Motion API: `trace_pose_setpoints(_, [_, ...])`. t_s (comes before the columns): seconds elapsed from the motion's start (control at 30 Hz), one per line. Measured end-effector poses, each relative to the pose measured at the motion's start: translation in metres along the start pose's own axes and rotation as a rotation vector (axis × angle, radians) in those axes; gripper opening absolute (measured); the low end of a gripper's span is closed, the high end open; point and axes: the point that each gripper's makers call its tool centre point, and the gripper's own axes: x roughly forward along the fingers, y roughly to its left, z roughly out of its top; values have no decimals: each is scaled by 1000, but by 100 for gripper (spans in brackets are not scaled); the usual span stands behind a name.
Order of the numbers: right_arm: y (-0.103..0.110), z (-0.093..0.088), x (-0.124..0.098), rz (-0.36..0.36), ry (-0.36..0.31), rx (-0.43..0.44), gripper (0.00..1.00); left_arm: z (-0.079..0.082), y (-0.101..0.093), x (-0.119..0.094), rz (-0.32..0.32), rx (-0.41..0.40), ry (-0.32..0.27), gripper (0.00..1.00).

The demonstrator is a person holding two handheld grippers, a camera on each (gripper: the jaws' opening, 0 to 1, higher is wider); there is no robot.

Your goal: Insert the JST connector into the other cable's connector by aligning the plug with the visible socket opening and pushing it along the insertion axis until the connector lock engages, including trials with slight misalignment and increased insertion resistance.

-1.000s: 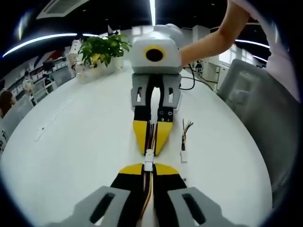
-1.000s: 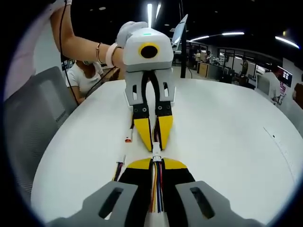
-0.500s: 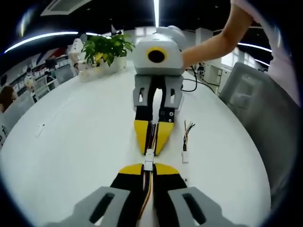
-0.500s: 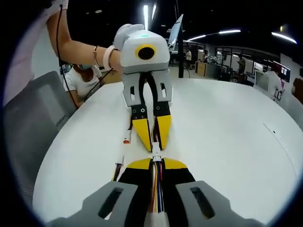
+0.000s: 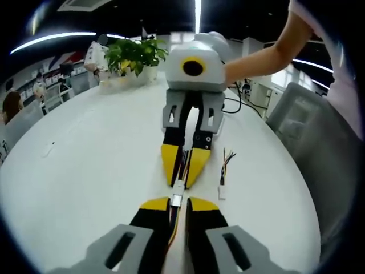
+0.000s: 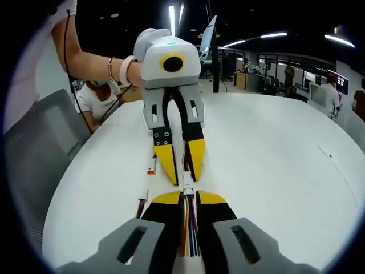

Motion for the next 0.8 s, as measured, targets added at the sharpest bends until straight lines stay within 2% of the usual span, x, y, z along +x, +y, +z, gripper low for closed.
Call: trace_pose_setpoints(0.8, [-2, -2, -5, -8, 13, 22, 15, 2, 1, 1, 23, -31, 6, 18])
